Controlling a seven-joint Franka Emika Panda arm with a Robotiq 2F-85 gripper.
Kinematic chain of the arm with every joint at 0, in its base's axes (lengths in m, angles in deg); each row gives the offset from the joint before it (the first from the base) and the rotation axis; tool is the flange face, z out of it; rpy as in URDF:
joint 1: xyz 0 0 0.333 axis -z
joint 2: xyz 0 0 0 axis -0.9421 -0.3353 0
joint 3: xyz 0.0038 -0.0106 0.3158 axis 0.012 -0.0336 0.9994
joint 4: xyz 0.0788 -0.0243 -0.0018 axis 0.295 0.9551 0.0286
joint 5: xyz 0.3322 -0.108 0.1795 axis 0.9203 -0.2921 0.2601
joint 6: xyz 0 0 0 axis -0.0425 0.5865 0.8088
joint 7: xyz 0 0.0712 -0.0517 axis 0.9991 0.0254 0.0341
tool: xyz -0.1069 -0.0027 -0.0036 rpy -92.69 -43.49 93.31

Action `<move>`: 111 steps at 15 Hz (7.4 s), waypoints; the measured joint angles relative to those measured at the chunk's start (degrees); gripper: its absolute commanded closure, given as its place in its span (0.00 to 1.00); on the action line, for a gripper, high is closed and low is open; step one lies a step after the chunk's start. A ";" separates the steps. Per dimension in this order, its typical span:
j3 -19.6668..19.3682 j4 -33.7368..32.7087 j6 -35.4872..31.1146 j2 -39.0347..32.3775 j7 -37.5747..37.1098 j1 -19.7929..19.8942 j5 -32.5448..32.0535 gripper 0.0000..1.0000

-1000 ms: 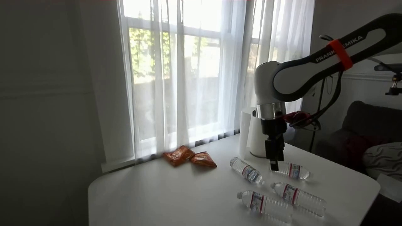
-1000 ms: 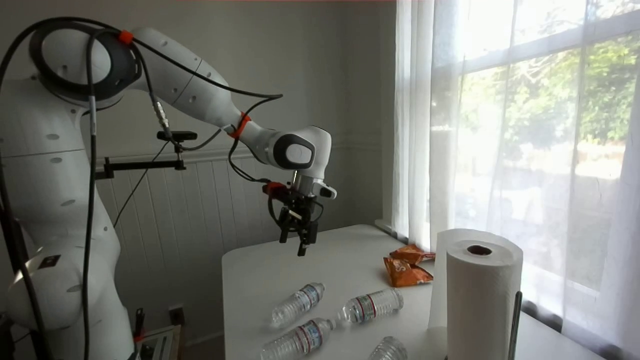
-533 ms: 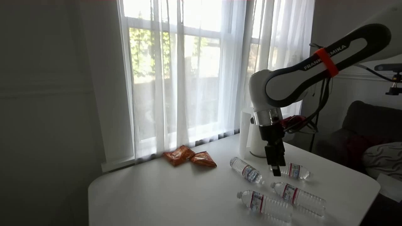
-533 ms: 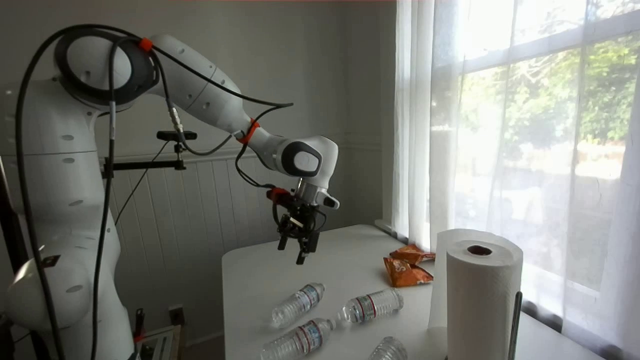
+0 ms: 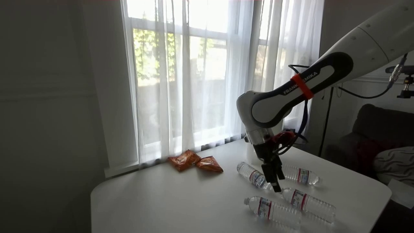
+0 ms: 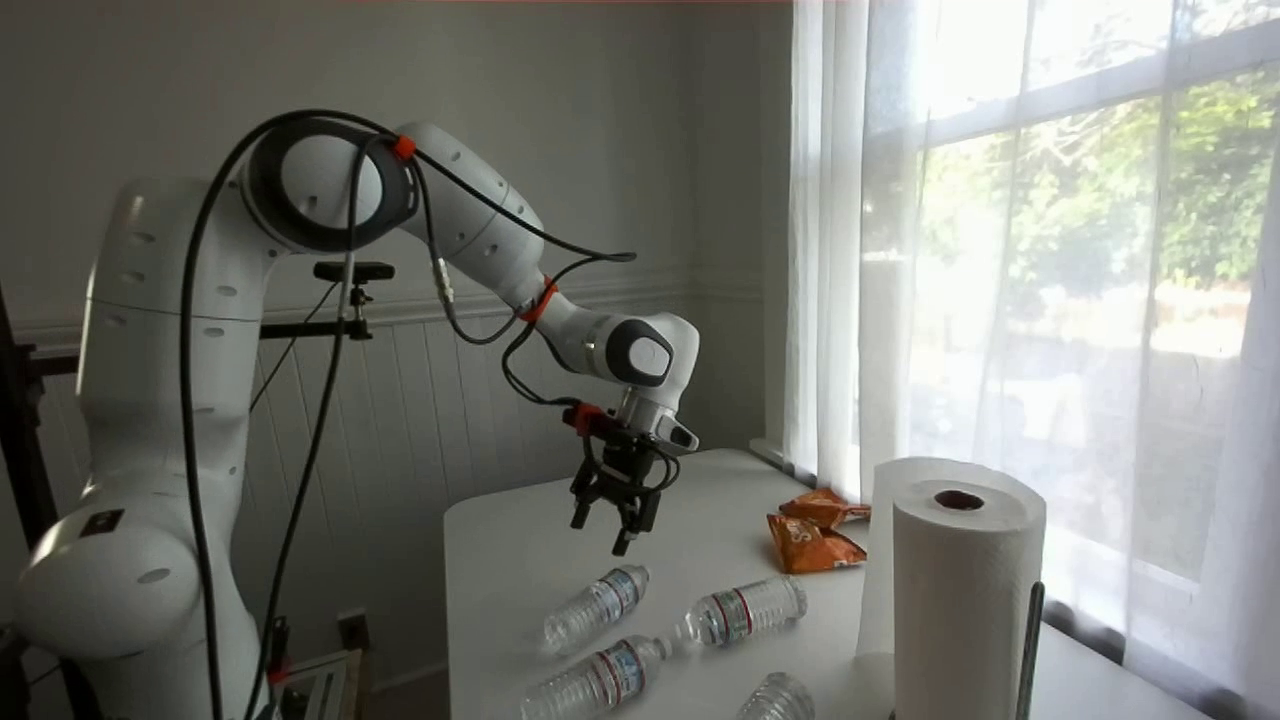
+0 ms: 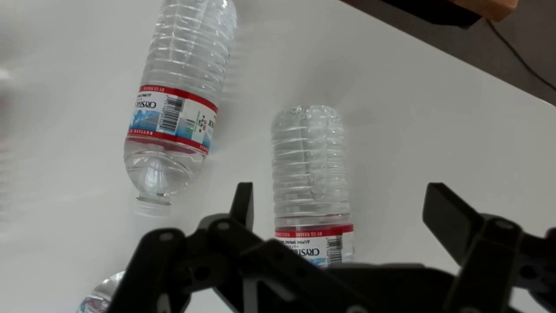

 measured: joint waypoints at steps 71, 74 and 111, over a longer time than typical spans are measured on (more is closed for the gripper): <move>0.20 -17.79 -4.92 -13.72 -9.72 -4.08 -5.81 0.74; 0.15 -10.68 -13.75 -8.49 -12.20 -4.30 -6.05 0.74; -9.49 21.16 -71.84 4.60 -40.44 -4.91 -32.26 0.50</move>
